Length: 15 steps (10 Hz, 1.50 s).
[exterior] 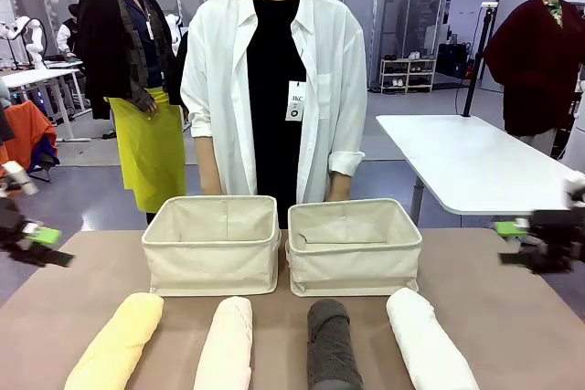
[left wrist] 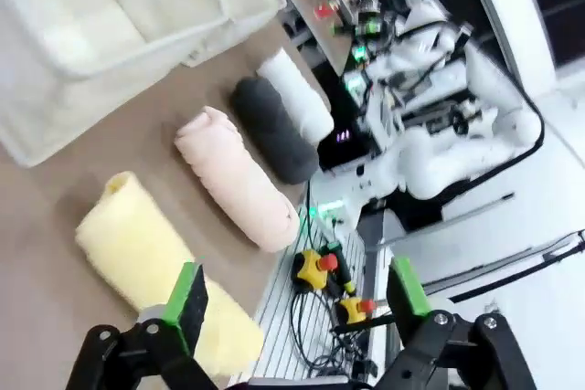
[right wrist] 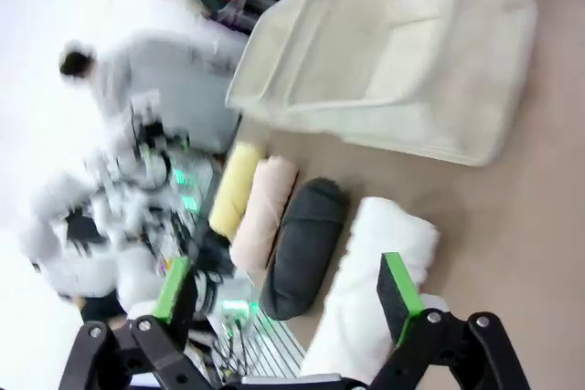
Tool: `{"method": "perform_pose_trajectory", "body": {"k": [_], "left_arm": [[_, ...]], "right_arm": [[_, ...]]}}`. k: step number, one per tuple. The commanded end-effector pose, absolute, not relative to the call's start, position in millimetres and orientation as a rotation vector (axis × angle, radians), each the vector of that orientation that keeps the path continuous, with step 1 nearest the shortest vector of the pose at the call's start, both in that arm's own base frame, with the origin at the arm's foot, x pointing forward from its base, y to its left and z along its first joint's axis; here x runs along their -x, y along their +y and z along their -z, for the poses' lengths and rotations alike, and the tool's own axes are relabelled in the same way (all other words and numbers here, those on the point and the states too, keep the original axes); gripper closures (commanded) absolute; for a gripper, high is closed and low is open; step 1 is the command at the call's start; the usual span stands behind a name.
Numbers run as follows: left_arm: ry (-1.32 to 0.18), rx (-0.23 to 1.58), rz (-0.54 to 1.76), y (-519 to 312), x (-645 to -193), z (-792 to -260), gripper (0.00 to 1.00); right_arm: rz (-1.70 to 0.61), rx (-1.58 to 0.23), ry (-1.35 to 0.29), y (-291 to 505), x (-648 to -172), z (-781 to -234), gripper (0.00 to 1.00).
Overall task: Divide the towels into two baskets.
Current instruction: Pick up one hotel-folded towel and place it in the Fabric basket indicated by the person.
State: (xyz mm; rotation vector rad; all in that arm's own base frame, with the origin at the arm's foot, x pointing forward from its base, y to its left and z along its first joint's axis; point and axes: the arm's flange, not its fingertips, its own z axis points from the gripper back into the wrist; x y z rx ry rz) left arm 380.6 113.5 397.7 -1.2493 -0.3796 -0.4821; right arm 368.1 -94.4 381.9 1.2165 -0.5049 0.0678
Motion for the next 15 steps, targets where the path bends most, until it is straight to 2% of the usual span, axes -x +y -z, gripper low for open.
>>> {"method": "perform_pose_trajectory", "body": {"k": [1,3,6,8,9,15], "left_arm": [[-0.501,1.261,0.321,175,-377,-395,0.00],[-0.608,1.270,0.189,236,-347,-390,0.00],[-0.654,1.215,0.093,281,-317,-390,0.00],[-0.675,1.211,0.047,284,-323,-392,0.00],[-0.643,1.204,0.072,287,-308,-386,0.00],[-0.643,1.204,0.072,287,-308,-386,0.00]], "right_arm": [[0.077,-1.184,-0.603,-145,-343,-375,0.00],[0.236,-1.183,-0.692,-201,-305,-370,0.00],[0.372,-1.133,-0.798,-249,-254,-381,0.00],[0.370,-1.085,-0.801,-250,-252,-392,0.00],[0.382,-1.122,-0.810,-271,-256,-379,0.00],[0.382,-1.122,-0.810,-271,-256,-379,0.00]]}}
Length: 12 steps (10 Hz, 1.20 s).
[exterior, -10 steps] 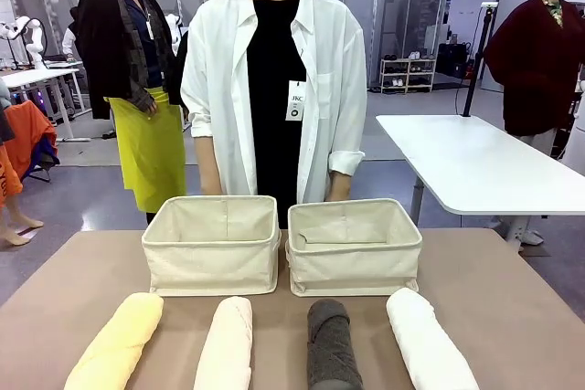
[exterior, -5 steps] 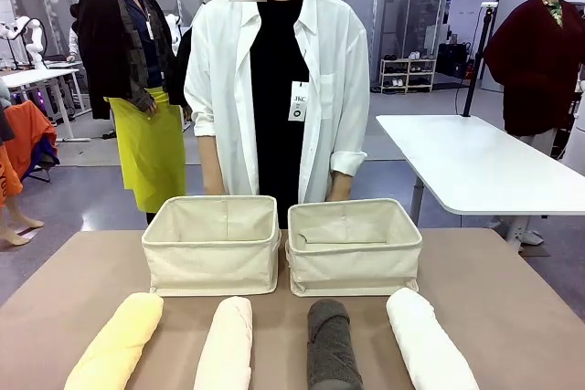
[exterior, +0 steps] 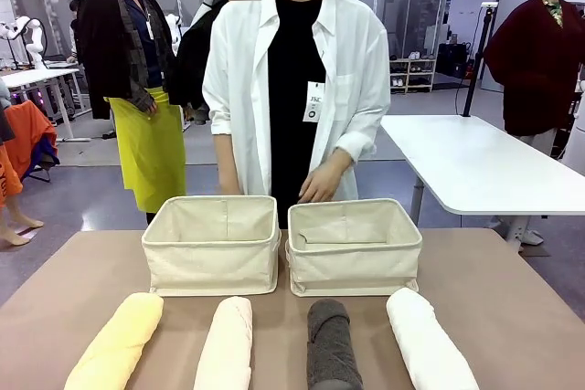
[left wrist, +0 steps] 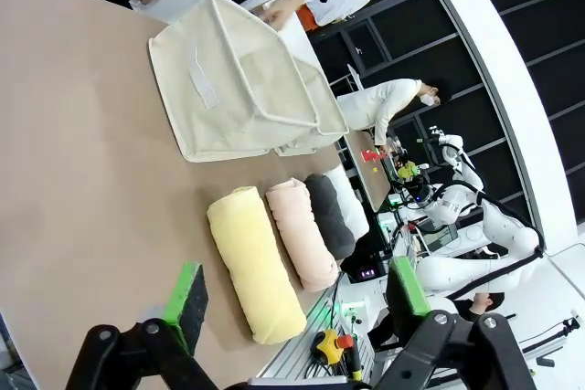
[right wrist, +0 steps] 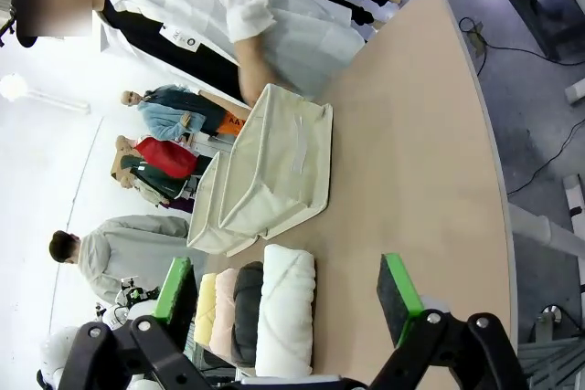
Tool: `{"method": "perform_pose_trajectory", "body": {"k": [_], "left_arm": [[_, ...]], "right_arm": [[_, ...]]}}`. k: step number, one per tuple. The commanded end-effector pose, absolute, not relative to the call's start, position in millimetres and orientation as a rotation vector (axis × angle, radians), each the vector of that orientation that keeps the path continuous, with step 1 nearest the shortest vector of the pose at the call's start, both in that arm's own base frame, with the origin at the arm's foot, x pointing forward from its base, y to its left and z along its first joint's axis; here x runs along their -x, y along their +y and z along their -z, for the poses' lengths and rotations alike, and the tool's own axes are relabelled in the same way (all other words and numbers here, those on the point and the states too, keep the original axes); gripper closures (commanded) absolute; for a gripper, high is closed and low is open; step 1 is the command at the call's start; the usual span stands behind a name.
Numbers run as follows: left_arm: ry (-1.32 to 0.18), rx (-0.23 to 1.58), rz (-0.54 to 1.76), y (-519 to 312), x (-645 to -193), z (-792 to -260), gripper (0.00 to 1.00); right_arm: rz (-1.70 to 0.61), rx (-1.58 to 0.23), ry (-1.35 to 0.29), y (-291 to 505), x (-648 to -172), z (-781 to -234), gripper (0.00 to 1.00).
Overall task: Divide the towels into two baskets.
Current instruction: Pick up one hotel-folded towel and place it in the Fabric basket indicated by the person.
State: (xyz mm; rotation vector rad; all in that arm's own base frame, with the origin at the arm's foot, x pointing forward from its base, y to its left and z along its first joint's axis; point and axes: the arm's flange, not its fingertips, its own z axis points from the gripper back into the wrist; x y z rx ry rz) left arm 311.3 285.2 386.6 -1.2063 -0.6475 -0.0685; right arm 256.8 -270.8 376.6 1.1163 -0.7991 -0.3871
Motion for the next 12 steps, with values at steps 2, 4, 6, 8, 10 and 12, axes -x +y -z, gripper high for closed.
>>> {"method": "perform_pose_trajectory", "body": {"k": [2,4,6,8,10,12], "left_arm": [[-0.643,1.204,0.072,287.0,-307.6,-386.3,0.00],[-0.643,1.204,0.072,287.0,-307.6,-386.3,0.00],[-0.643,1.204,0.072,287.0,-307.6,-386.3,0.00],[-0.643,1.204,0.072,287.0,-307.6,-386.3,0.00],[-0.643,1.204,0.072,287.0,-307.6,-386.3,0.00],[-0.643,1.204,0.072,287.0,-307.6,-386.3,0.00]], "right_arm": [[0.382,-1.122,-0.810,-270.9,-255.8,-378.8,0.00],[0.382,-1.122,-0.810,-270.9,-255.8,-378.8,0.00],[0.382,-1.122,-0.810,-270.9,-255.8,-378.8,0.00],[0.382,-1.122,-0.810,-270.9,-255.8,-378.8,0.00],[0.382,-1.122,-0.810,-270.9,-255.8,-378.8,0.00],[0.387,-1.116,-0.799,-270.8,-256.8,-376.7,0.00]]}}
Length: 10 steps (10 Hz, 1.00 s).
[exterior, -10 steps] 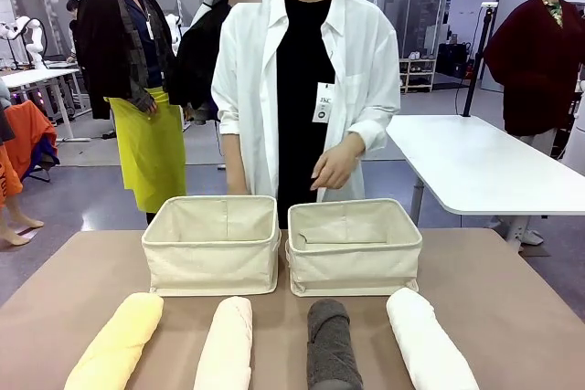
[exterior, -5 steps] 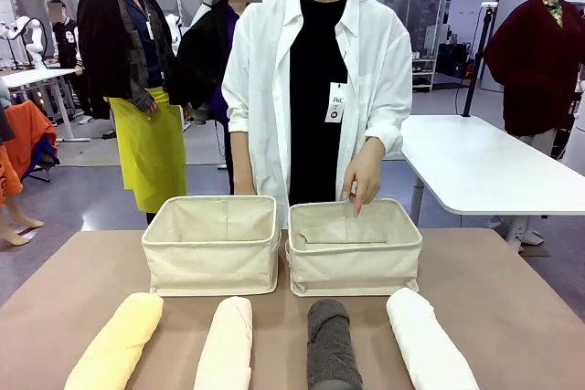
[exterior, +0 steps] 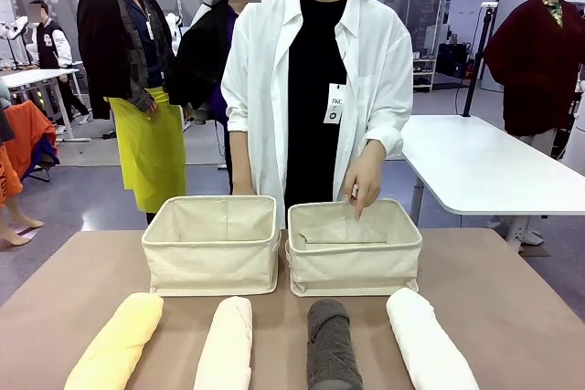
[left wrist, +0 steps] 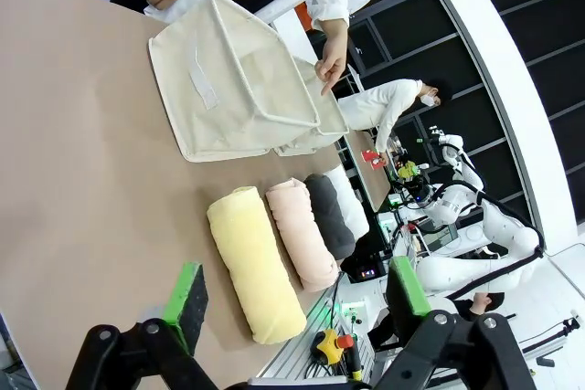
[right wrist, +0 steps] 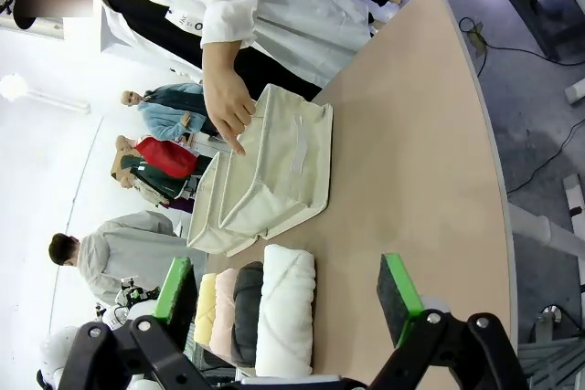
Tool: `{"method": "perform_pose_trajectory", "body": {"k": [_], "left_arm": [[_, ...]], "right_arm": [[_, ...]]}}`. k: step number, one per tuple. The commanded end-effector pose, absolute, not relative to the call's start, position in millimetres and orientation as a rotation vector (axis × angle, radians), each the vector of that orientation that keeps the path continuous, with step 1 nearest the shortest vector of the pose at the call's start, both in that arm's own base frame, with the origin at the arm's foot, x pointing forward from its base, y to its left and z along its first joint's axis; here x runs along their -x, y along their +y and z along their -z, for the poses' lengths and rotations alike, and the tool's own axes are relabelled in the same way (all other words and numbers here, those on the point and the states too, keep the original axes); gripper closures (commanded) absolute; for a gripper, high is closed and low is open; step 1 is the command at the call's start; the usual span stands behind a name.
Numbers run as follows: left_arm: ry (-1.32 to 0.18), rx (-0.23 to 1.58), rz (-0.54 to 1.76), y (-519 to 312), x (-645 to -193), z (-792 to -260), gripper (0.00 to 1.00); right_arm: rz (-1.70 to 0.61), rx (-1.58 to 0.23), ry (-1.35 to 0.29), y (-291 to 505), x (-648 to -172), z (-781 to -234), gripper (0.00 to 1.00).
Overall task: Divide the towels into two baskets.
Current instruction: Pick up one hotel-folded towel and place it in the Fabric basket indicated by the person.
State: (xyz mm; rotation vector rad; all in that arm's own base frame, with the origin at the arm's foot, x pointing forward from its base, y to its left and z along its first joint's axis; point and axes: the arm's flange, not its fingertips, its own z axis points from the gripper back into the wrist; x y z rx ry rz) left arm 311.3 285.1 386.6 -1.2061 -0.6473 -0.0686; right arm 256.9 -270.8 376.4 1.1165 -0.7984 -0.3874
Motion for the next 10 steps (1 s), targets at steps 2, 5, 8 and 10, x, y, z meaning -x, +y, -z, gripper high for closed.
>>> {"method": "perform_pose_trajectory", "body": {"k": [2,5,8,10], "left_arm": [[-0.643,1.204,0.072,287,-308,-386,0.00],[-0.643,1.204,0.072,287,-308,-386,0.00],[-0.643,1.204,0.072,287,-308,-386,0.00],[-0.643,1.204,0.072,287,-308,-386,0.00]], "right_arm": [[0.292,-1.039,-0.692,-237,-275,-400,0.00],[0.185,-0.848,-0.514,-172,-307,-433,0.00],[0.010,-0.649,-0.408,-90,-341,-457,0.00],[-0.102,-0.468,-0.349,-32,-355,-454,0.00]]}}
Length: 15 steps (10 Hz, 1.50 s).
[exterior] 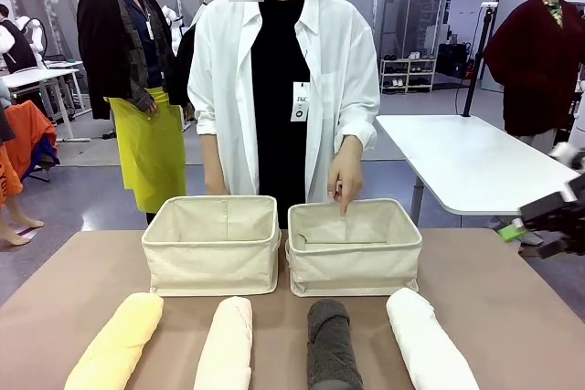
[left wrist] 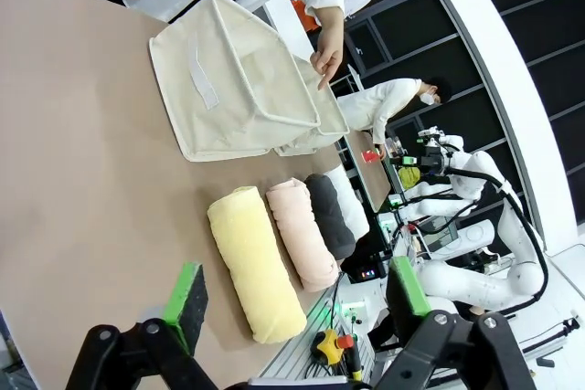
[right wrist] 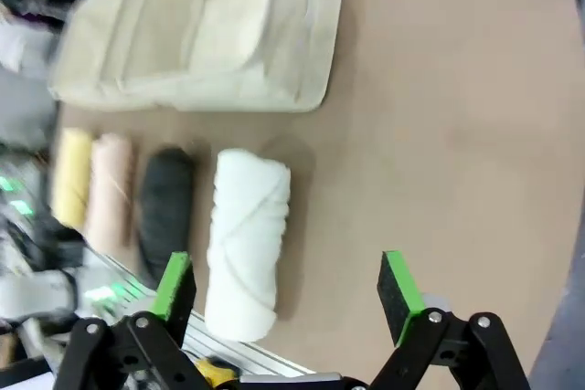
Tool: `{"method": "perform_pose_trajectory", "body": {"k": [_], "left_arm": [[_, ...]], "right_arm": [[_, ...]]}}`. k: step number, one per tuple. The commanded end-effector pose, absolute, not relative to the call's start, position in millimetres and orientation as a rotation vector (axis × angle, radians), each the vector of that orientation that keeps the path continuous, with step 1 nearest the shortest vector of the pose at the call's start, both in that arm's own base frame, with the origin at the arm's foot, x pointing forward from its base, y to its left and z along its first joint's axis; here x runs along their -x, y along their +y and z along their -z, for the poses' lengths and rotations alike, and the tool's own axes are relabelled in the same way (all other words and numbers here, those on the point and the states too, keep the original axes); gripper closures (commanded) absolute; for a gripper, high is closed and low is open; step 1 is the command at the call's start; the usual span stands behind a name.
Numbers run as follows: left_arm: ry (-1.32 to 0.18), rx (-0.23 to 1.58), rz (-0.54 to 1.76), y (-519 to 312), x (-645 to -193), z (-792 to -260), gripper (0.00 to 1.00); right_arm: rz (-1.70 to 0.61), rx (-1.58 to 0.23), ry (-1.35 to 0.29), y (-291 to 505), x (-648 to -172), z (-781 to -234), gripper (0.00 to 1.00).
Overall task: Divide the towels into two baskets.
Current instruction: Pick up one hotel-folded towel and place it in the Fabric basket indicated by the person.
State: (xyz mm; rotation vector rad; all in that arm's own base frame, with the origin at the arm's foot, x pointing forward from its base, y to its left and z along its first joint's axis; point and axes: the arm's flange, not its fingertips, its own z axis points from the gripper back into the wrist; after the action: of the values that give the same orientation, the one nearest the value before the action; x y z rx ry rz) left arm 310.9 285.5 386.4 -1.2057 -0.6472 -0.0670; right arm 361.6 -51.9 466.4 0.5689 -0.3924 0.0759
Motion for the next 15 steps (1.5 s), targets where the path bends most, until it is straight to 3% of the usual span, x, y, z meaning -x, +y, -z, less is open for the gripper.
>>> {"method": "perform_pose_trajectory", "body": {"k": [1,6,15], "left_arm": [[-0.643,1.204,0.072,287,-308,-386,0.00],[-0.643,1.204,0.072,287,-308,-386,0.00],[-0.643,1.204,0.072,287,-308,-386,0.00]], "right_arm": [[-0.131,-0.431,-0.309,-7,-358,-447,0.00],[-0.166,-0.215,-0.167,86,-357,-391,0.00],[-0.069,-0.132,-0.090,141,-362,-329,0.00]]}}
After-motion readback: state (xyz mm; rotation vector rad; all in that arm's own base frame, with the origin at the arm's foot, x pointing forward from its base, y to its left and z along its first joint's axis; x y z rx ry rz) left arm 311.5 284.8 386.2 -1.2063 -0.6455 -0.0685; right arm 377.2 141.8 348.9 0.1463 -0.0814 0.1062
